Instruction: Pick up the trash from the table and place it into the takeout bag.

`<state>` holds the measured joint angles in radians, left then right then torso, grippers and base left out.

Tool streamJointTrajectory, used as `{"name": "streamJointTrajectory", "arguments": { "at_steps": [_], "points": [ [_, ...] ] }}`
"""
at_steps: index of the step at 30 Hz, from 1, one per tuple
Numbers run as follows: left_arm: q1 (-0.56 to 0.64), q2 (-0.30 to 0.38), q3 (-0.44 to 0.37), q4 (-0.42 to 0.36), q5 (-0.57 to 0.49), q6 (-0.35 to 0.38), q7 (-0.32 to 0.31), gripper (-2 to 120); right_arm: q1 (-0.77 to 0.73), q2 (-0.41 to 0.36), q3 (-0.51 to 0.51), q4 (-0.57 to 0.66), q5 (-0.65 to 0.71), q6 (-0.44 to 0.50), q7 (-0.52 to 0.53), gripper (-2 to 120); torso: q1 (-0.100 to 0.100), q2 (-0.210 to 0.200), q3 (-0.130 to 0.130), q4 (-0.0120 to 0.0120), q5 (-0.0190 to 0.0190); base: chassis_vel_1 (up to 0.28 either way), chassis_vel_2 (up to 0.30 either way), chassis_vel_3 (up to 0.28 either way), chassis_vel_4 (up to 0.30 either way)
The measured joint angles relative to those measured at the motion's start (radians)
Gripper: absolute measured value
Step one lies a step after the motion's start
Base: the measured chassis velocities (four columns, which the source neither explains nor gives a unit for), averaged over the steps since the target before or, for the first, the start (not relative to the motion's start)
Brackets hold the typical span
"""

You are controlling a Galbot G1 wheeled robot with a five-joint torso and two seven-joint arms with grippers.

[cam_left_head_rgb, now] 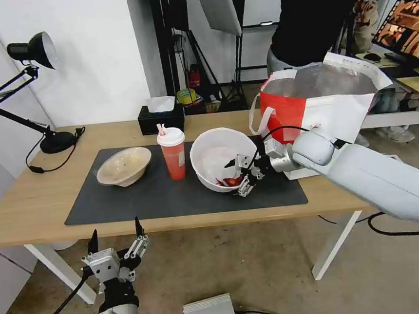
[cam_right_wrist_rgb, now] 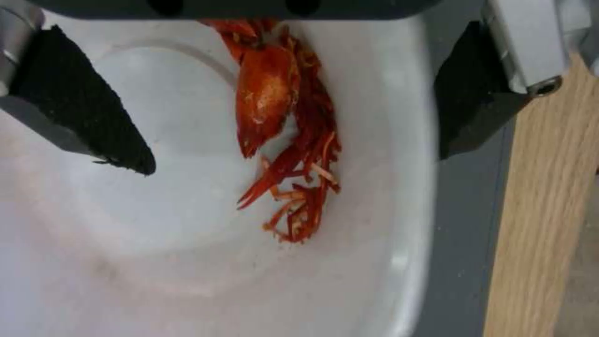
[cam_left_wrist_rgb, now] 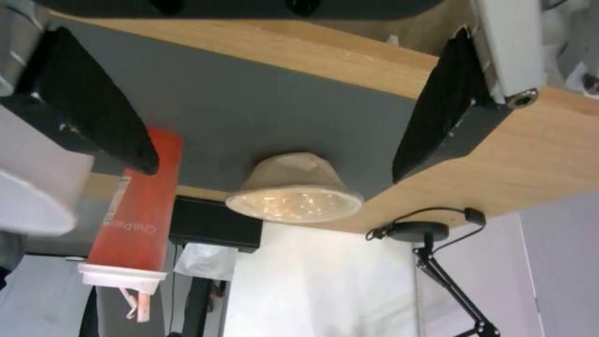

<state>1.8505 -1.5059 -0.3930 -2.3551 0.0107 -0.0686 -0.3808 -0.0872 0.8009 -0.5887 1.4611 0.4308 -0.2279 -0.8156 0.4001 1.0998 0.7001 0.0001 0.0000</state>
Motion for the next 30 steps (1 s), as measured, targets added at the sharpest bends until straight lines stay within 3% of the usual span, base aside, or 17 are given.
{"name": "streamJointTrajectory", "arguments": {
  "at_steps": [16,26,30],
  "points": [
    [-0.001,-0.002,0.004,0.004,0.002,0.000,-0.002,100,0.010,0.001,0.001,-0.004,0.015,0.006,0.022,99,0.000,0.000,0.000,-0.0001,-0.0001,0.000,0.000,0.000,0.000],
    [-0.001,-0.003,0.012,0.006,0.008,-0.003,-0.022,100,0.013,0.007,-0.002,-0.012,0.017,0.007,0.029,67,0.000,0.000,0.000,-0.0001,-0.0001,0.000,0.000,0.000,0.000],
    [0.001,-0.002,0.013,0.002,0.009,-0.003,-0.023,100,0.015,0.008,-0.008,-0.013,0.017,0.007,0.027,46,0.000,0.000,0.000,-0.0001,0.0000,0.000,0.000,0.000,0.000]
  ]
}}
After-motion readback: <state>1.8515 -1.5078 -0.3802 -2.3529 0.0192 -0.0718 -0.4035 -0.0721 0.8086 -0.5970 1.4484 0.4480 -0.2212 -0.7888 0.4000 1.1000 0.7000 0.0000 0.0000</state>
